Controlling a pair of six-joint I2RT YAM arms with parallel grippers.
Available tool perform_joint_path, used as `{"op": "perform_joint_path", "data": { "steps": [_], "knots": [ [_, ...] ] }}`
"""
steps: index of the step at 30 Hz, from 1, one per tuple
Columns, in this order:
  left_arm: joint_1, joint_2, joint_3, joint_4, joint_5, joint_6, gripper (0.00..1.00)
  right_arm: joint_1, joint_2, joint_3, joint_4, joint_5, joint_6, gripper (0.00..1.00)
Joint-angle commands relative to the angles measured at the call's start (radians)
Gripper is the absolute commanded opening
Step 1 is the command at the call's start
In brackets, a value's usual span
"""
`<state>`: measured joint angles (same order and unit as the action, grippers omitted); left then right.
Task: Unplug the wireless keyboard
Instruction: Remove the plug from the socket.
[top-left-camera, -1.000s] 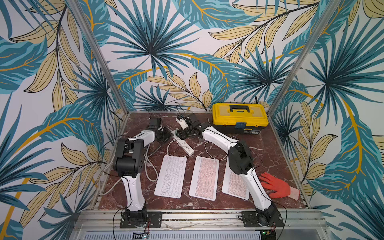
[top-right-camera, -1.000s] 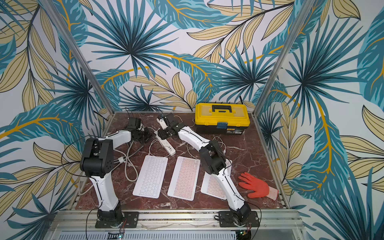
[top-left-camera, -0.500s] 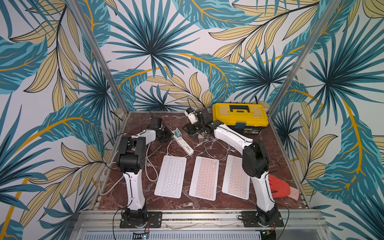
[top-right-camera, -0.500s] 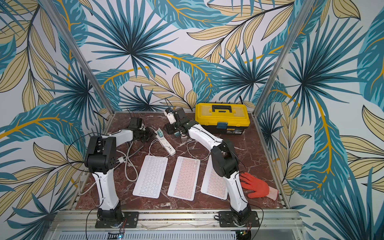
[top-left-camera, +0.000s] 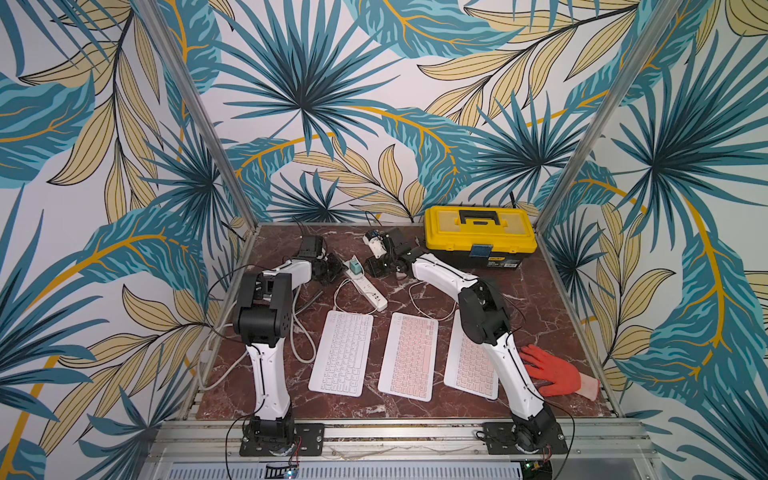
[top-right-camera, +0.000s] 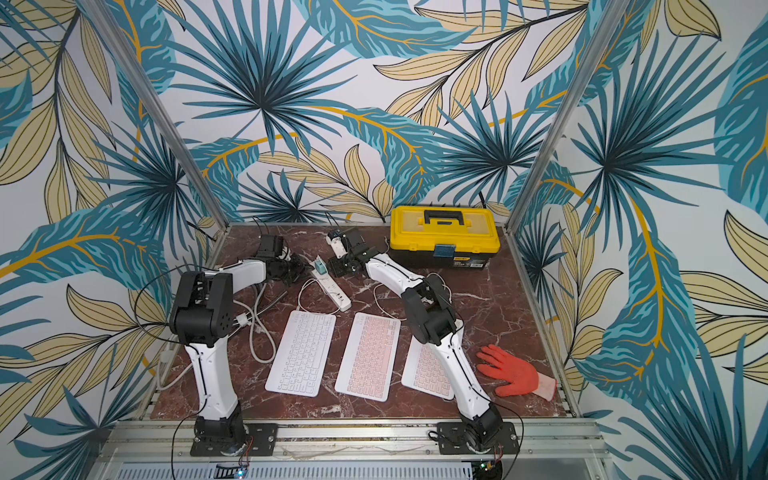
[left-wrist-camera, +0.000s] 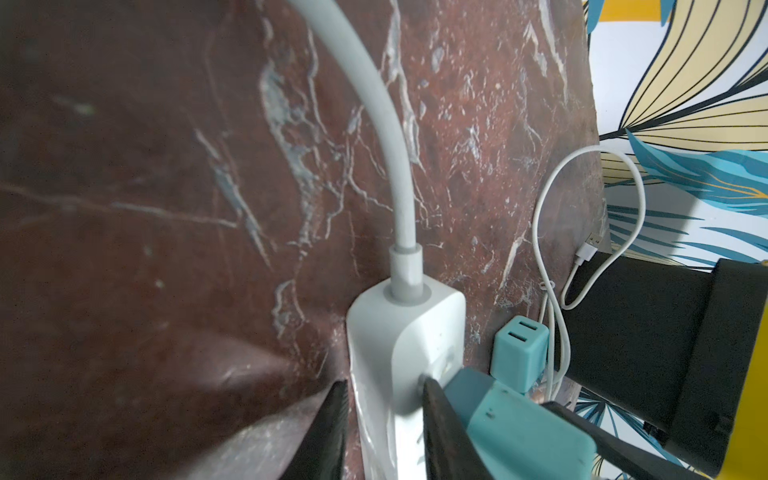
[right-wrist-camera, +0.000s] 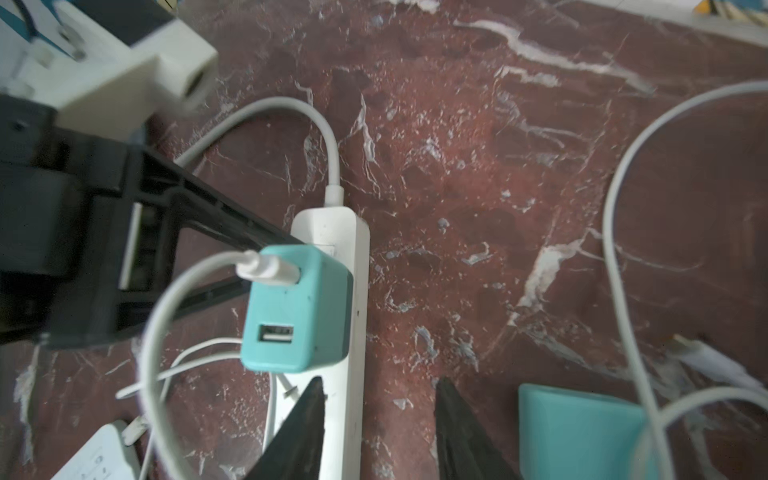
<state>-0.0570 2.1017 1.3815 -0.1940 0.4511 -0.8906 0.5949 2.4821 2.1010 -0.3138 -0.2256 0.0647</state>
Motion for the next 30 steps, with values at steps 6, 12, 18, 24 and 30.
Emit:
{"op": "perform_joint_path", "data": {
  "steps": [6, 12, 18, 24, 30],
  "knots": [
    [0.003, 0.017, -0.07, -0.022, -0.006, -0.008, 0.29, 0.05, 0.029, 0.051, 0.0, -0.018, -0.007, 0.47],
    [-0.006, 0.002, -0.095, -0.02, -0.002, -0.007, 0.28, 0.055, 0.08, 0.144, -0.034, 0.042, 0.029, 0.49],
    [-0.012, -0.007, -0.132, -0.006, 0.004, -0.009, 0.28, 0.055, 0.168, 0.314, -0.153, 0.049, 0.034, 0.47],
    [-0.023, -0.011, -0.139, -0.005, 0.014, -0.008, 0.29, 0.054, 0.176, 0.33, -0.203, 0.067, 0.046, 0.52],
    [-0.029, 0.007, -0.148, -0.005, 0.011, -0.013, 0.29, 0.054, 0.194, 0.358, -0.2, 0.091, 0.083, 0.49]
  ]
}}
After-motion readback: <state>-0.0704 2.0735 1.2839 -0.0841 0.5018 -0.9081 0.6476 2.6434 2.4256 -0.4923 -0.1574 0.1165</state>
